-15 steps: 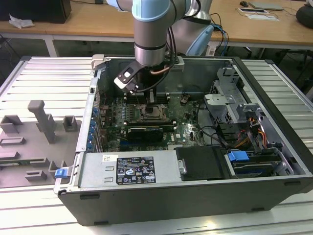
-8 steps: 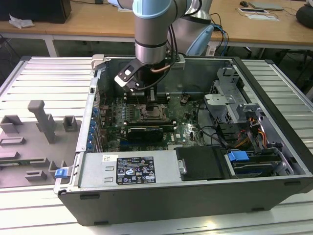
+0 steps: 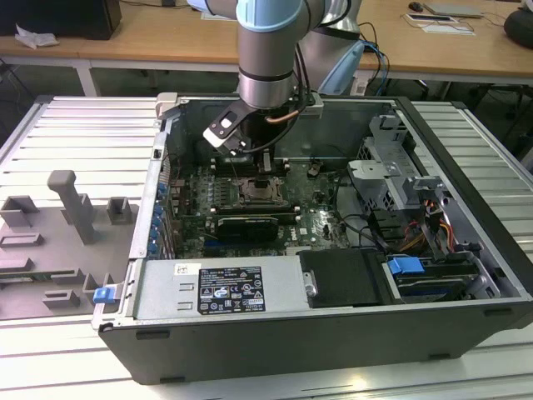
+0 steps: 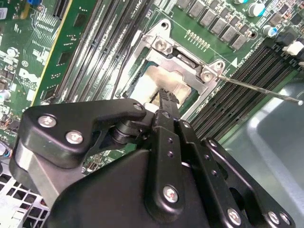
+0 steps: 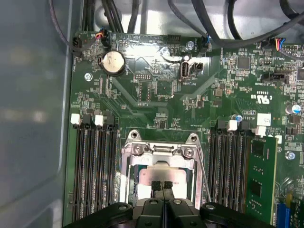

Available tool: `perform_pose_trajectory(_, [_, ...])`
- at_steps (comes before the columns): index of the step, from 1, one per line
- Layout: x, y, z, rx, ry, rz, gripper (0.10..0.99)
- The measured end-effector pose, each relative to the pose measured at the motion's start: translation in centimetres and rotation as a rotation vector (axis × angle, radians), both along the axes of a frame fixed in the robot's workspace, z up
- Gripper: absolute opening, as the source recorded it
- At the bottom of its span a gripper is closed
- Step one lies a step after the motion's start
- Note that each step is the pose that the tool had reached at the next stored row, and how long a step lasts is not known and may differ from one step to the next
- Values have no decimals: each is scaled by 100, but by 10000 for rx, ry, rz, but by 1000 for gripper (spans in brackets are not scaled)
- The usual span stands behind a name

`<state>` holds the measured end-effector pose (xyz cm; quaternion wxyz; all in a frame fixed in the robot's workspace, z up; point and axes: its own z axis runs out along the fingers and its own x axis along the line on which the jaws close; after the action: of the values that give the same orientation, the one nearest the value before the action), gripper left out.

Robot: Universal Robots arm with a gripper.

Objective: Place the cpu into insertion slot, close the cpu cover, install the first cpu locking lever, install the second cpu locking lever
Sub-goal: 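Close the cpu cover, then install the first cpu locking lever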

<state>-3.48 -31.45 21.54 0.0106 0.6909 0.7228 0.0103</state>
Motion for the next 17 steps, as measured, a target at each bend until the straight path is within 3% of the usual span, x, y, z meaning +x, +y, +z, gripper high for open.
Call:
perform_pose_trajectory(4, [1,0,9,-3,1,-1,106])
perform_pose_trajectory(13, [1,0,146,-1,0,-1,106])
perform_pose_trajectory(17, [2,0,320,-2,0,-1,106])
